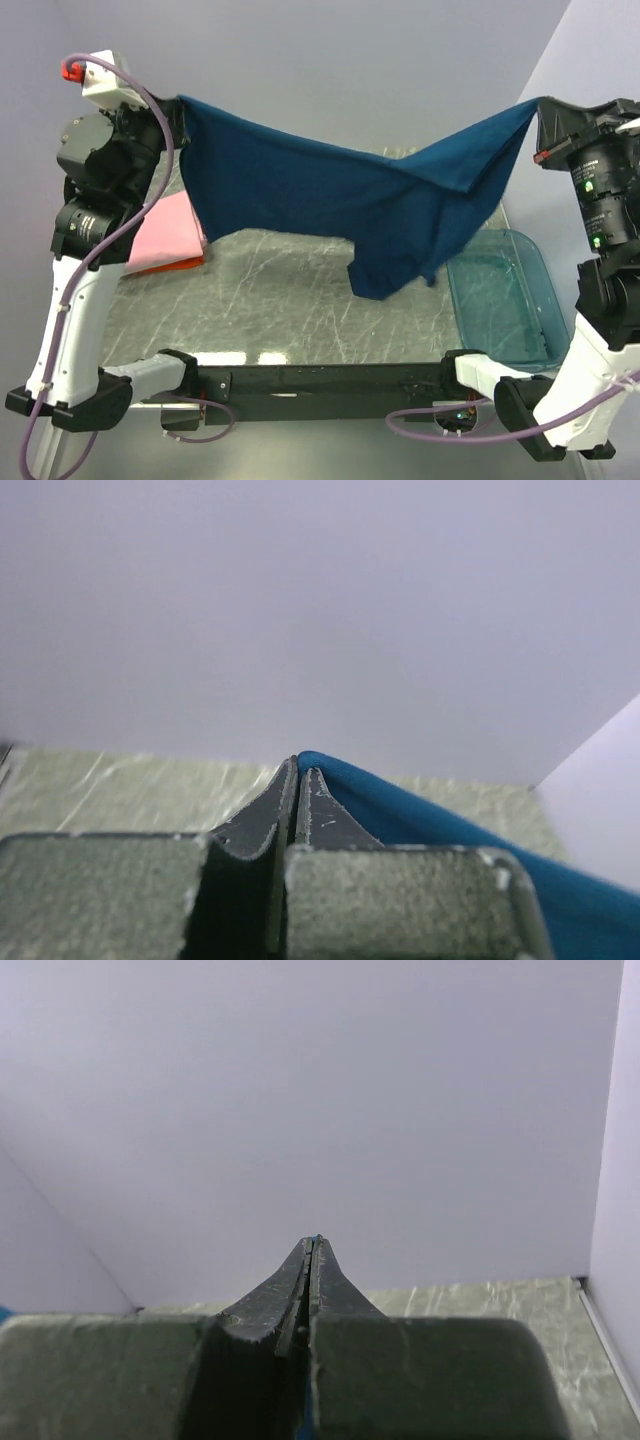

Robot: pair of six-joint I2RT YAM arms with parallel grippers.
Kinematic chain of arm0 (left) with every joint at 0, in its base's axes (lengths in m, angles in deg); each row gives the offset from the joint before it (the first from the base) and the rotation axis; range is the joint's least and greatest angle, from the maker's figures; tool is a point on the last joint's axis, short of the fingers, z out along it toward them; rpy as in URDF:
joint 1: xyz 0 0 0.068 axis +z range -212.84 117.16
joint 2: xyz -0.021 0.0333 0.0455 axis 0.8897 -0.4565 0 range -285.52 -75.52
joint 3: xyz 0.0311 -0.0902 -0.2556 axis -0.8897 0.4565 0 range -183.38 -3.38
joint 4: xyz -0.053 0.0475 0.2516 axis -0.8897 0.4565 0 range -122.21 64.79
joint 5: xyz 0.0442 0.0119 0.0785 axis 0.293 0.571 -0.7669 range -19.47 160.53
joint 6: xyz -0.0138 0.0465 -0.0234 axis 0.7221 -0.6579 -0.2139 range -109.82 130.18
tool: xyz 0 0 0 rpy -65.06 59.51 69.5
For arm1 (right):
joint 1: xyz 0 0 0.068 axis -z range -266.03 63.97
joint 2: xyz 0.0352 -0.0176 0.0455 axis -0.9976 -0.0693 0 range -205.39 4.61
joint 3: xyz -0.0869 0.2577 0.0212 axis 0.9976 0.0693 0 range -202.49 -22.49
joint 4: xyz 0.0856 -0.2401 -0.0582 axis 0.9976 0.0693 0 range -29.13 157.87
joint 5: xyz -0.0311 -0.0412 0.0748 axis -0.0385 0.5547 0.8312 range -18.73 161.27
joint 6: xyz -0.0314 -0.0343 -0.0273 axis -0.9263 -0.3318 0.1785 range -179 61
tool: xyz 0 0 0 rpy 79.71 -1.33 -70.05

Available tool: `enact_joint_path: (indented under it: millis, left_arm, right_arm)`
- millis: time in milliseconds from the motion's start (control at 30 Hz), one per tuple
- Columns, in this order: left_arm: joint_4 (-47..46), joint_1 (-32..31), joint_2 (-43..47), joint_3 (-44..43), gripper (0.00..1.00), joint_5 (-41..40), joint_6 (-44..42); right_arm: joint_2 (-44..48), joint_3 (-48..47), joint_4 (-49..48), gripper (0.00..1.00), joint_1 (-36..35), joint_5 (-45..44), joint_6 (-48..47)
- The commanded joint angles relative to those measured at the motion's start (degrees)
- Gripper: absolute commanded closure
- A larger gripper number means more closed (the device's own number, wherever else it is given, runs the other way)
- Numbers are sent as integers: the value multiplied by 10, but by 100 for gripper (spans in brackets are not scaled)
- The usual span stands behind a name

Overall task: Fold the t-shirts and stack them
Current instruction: Flatten the tshirt out

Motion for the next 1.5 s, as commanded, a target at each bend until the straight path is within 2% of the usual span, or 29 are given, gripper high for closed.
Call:
enact_joint_path:
  millis: [0, 67, 200, 367, 500, 800, 1033, 1233, 1467]
  left_arm:
    - [-28, 2, -48, -20, 100, 39, -14]
    - [-37, 2, -84, -27, 100, 51, -17]
    - [-54, 3, -150, -67, 100, 54, -32]
    - [-69, 27, -223, -116, 100, 81, -19]
    - [-70, 41, -240, -157, 100, 97, -9]
    - [-104, 45, -157, -113, 100, 123, -17]
    - [-118, 45, -43, -60, 100, 120, -20]
    - [-120, 45, 35, -46, 100, 83, -35]
    - [-97, 45, 72, -56, 100, 98, -22]
  right_arm:
    - [-53, 34, -40, 100, 4, 5, -6]
    - [-81, 57, -71, 100, 3, 11, -6]
    - [-153, 45, -105, 100, 4, 16, -15]
    - [-250, -36, -105, 100, 21, 31, -12]
    - [-272, -86, -106, 100, 22, 36, -7]
    - [-193, -59, -157, 100, 22, 23, -3]
    - [-112, -53, -177, 100, 22, -1, -10]
    - [-71, -64, -191, 100, 22, -7, -12]
    - [-53, -82, -209, 100, 22, -18, -19]
